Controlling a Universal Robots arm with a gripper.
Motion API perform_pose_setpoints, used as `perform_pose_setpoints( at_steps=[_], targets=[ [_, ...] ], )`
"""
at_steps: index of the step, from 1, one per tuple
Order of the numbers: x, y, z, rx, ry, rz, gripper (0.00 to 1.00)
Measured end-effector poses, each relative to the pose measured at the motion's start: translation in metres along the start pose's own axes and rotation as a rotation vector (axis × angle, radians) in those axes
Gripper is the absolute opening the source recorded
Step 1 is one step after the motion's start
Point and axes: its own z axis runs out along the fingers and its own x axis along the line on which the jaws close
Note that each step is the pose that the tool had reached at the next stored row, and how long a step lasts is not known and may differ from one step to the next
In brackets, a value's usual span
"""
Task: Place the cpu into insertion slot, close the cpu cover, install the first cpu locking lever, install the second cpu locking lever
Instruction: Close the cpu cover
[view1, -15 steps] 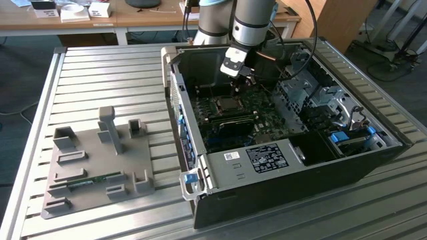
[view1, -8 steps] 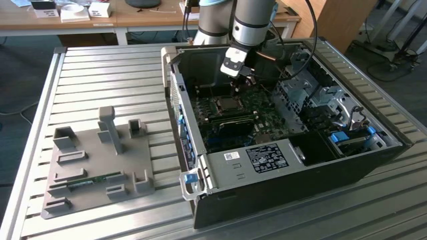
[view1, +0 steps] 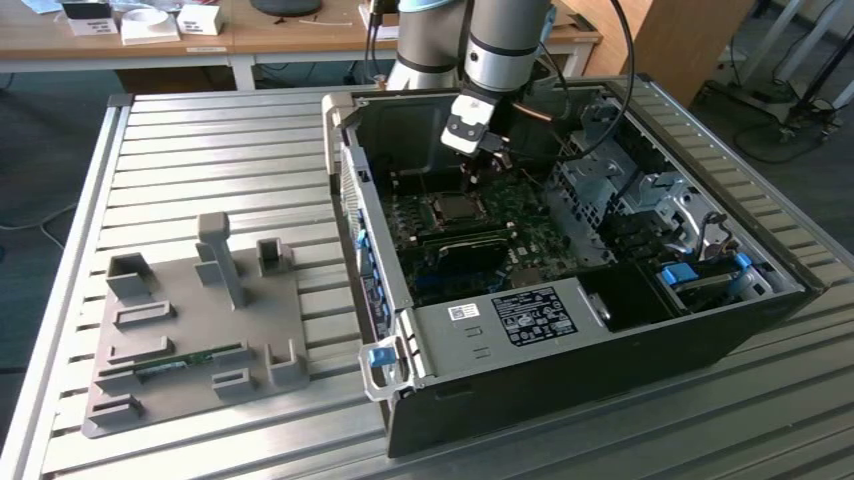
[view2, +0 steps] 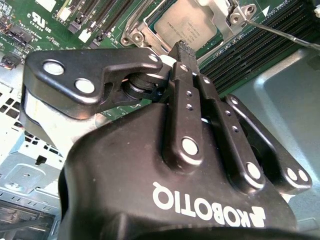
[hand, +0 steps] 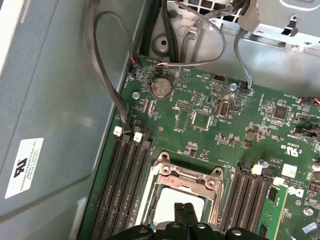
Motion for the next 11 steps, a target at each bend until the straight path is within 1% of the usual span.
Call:
perform_pose_setpoints(
  at_steps=[5,11],
  targets=[
    [0.0,0.0,0.0,0.0002,0.0005,-0.013,0.11],
    [0.0,0.0,0.0,0.0002,0.0007,-0.017,0.11]
  ],
)
